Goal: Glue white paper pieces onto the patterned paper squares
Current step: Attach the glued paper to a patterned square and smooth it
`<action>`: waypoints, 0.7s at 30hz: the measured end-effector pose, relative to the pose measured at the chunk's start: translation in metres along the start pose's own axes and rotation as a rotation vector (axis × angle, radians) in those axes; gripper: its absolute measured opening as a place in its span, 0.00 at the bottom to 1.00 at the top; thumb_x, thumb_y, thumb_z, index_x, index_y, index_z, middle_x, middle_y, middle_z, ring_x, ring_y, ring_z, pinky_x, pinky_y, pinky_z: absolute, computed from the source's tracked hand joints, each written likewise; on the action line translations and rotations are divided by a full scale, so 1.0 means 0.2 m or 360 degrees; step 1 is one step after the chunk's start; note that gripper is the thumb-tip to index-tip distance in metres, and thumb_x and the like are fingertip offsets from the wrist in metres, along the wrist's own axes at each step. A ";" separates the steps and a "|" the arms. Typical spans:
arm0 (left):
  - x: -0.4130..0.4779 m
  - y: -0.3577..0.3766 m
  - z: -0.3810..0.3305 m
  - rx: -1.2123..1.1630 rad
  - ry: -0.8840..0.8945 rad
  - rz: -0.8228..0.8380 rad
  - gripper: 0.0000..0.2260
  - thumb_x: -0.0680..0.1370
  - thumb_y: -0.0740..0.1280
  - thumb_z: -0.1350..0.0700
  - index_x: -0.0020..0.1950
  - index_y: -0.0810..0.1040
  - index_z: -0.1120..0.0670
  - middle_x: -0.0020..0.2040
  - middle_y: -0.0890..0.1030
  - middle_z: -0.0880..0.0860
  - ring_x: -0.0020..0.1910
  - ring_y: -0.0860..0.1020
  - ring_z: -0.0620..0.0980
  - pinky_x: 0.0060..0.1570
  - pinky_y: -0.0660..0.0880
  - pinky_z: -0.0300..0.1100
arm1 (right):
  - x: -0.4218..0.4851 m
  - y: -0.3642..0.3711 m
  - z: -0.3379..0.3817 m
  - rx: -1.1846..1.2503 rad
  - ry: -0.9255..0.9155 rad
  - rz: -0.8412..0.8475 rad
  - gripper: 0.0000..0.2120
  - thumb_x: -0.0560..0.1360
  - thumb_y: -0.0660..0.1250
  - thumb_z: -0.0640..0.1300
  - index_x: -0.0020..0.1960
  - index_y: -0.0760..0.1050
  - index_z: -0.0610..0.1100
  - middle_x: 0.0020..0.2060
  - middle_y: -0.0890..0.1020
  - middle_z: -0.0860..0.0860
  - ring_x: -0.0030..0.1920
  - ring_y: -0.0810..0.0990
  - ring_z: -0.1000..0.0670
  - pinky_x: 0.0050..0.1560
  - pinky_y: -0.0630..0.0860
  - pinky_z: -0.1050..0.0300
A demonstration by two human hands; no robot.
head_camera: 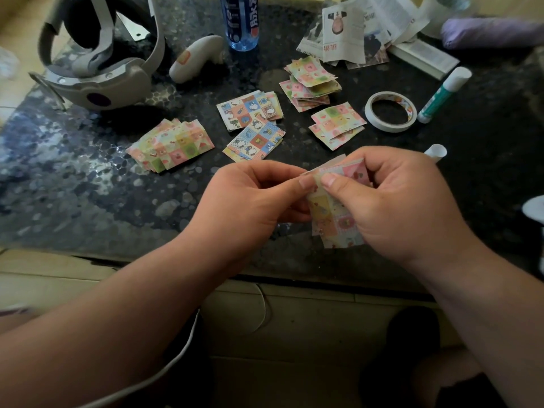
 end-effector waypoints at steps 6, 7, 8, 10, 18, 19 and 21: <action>0.00 0.00 0.02 -0.0037 -0.0034 -0.0020 0.05 0.78 0.70 0.62 0.44 0.85 0.59 0.42 0.86 0.60 0.41 0.85 0.55 0.46 0.83 0.50 | 0.00 0.00 -0.01 -0.0027 0.0000 0.0009 0.05 0.77 0.73 0.46 0.46 0.85 0.44 0.39 0.86 0.47 0.42 0.85 0.48 0.45 0.83 0.43; 0.00 0.00 0.03 -0.0058 -0.0046 -0.0029 0.05 0.78 0.70 0.63 0.45 0.85 0.59 0.42 0.86 0.61 0.41 0.85 0.56 0.46 0.83 0.51 | 0.01 0.00 -0.01 -0.0038 -0.0004 0.0009 0.08 0.77 0.73 0.46 0.45 0.84 0.41 0.38 0.86 0.45 0.42 0.85 0.46 0.43 0.82 0.42; 0.01 0.00 0.03 -0.0081 -0.0059 -0.0040 0.05 0.78 0.69 0.63 0.45 0.85 0.60 0.43 0.86 0.62 0.42 0.85 0.57 0.48 0.83 0.52 | 0.01 0.00 -0.01 -0.0040 -0.0003 0.0009 0.09 0.77 0.73 0.46 0.45 0.83 0.40 0.38 0.86 0.44 0.41 0.85 0.45 0.42 0.82 0.42; 0.01 -0.01 0.04 -0.0127 -0.0089 -0.0056 0.05 0.78 0.69 0.63 0.45 0.85 0.61 0.43 0.86 0.63 0.42 0.84 0.58 0.48 0.84 0.52 | 0.01 0.00 -0.01 -0.0012 0.0021 0.0015 0.08 0.77 0.73 0.46 0.45 0.84 0.42 0.38 0.86 0.46 0.41 0.86 0.47 0.42 0.83 0.43; 0.02 -0.01 0.06 -0.0300 -0.0165 -0.0078 0.05 0.78 0.68 0.64 0.45 0.83 0.63 0.41 0.85 0.61 0.38 0.83 0.53 0.42 0.84 0.44 | 0.01 0.01 -0.04 0.0073 0.0086 0.0068 0.05 0.77 0.73 0.46 0.47 0.86 0.45 0.39 0.88 0.50 0.42 0.87 0.51 0.43 0.85 0.43; 0.02 -0.02 0.06 -0.0342 -0.0184 -0.0088 0.05 0.78 0.68 0.64 0.45 0.83 0.62 0.40 0.85 0.60 0.37 0.83 0.52 0.41 0.84 0.44 | 0.01 0.02 -0.04 0.0094 0.0100 0.0080 0.04 0.77 0.73 0.45 0.47 0.86 0.46 0.39 0.88 0.51 0.42 0.88 0.52 0.44 0.85 0.43; 0.03 -0.02 0.07 -0.0426 -0.0223 -0.0100 0.05 0.79 0.68 0.64 0.45 0.82 0.62 0.41 0.85 0.60 0.38 0.84 0.53 0.43 0.84 0.46 | 0.01 0.03 -0.06 0.0117 0.0111 0.0119 0.04 0.77 0.74 0.45 0.47 0.86 0.46 0.40 0.88 0.51 0.43 0.88 0.51 0.46 0.85 0.41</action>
Point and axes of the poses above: each hand's wrist, its own x-axis towards the middle knuckle, its own y-axis out of the palm, z = x × y, the point moved 10 cm from there along x, towards the middle knuckle
